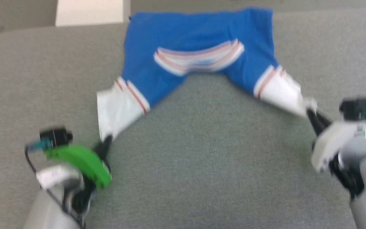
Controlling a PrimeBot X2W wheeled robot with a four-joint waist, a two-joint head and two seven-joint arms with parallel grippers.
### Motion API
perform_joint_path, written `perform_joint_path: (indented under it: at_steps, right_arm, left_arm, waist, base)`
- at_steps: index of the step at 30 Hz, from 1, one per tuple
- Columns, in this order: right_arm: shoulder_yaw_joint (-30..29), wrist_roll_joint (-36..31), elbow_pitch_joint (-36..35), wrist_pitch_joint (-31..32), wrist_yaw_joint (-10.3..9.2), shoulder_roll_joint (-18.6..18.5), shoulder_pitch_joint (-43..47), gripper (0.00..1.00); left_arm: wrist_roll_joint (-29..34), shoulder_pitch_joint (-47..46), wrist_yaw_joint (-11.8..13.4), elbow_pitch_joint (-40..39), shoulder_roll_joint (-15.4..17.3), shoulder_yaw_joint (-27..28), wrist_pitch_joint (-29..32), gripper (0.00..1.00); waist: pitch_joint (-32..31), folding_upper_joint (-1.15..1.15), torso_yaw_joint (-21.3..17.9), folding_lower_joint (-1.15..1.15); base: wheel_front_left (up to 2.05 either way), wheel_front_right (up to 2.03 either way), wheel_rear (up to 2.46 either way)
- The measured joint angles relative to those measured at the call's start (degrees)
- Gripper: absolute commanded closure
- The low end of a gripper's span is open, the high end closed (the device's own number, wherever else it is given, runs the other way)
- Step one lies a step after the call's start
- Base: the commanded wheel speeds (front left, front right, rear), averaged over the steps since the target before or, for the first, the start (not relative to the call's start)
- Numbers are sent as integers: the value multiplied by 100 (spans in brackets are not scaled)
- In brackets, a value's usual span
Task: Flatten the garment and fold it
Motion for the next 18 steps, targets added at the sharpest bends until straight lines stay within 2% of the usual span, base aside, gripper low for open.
perform_joint_path:
  at_steps: [5, 8, 14, 18]
  right_arm:
    - [-534, -281, -396, 649, 0, 32, 1015, 100]
    - [-1010, -436, -557, 1032, 0, 170, 1562, 100]
    - [-1898, -659, -1058, 1774, 0, 708, 2433, 100]
    - [-2280, -708, -1260, 2265, 1, 1067, 2803, 100]
  left_arm:
    - [-297, 1215, 311, -888, 13, 78, 464, 100]
    - [-357, 1849, 525, -1308, 65, 153, 679, 100]
    - [-504, 2803, 872, -1812, 125, 177, 1009, 100]
    - [-554, 3106, 951, -1927, 92, 154, 1061, 100]
  waist:
    - [-399, 0, 58, 0]
    - [-617, 0, 100, 0]
    - [-946, 0, 254, 0]
    - [-1043, 0, 403, 0]
  base:
    - [0, 0, 0]
    - [0, 0, 0]
    - [0, 0, 0]
    - [0, 0, 0]
